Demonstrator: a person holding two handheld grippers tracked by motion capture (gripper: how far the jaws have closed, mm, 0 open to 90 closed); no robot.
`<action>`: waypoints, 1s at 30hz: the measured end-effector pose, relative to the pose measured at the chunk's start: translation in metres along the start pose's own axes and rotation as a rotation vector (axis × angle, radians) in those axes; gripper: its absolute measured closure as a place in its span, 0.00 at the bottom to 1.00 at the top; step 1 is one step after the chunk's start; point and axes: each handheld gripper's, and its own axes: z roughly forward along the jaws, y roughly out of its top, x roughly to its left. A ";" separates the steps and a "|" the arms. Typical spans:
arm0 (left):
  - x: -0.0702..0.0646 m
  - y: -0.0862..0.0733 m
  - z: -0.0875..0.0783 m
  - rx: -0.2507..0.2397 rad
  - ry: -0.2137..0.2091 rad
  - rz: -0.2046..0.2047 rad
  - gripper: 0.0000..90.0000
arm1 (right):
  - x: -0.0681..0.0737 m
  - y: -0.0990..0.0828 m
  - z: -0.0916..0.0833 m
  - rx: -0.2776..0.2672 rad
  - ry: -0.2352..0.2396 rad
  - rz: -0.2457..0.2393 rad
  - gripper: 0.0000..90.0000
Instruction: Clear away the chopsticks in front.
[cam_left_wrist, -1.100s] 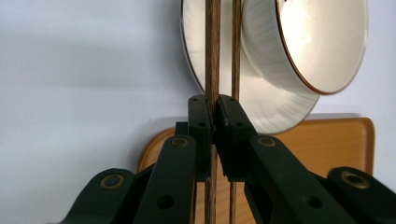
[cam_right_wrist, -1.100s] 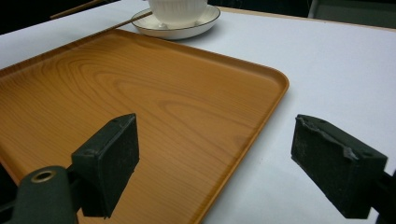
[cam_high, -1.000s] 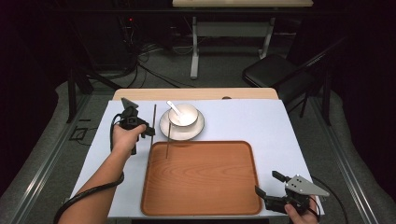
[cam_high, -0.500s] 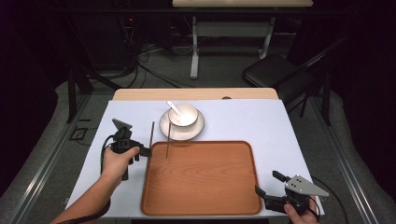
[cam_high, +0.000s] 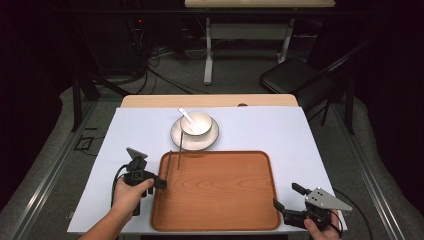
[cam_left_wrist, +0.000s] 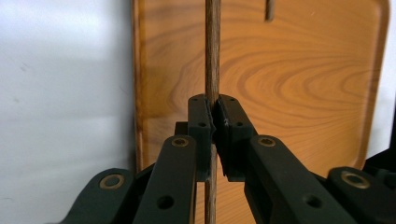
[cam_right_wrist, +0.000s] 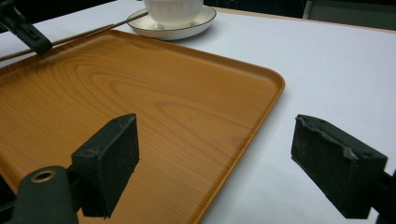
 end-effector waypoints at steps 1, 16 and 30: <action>0.000 -0.001 0.003 0.003 0.001 0.002 0.94 | 0.000 0.000 0.000 0.001 0.000 0.000 0.16; -0.011 0.001 0.023 0.019 0.035 -0.006 0.94 | 0.000 0.000 -0.001 -0.005 0.000 -0.002 0.16; -0.012 0.001 0.024 0.007 0.034 -0.004 0.92 | 0.000 0.000 0.000 -0.003 0.000 -0.003 0.16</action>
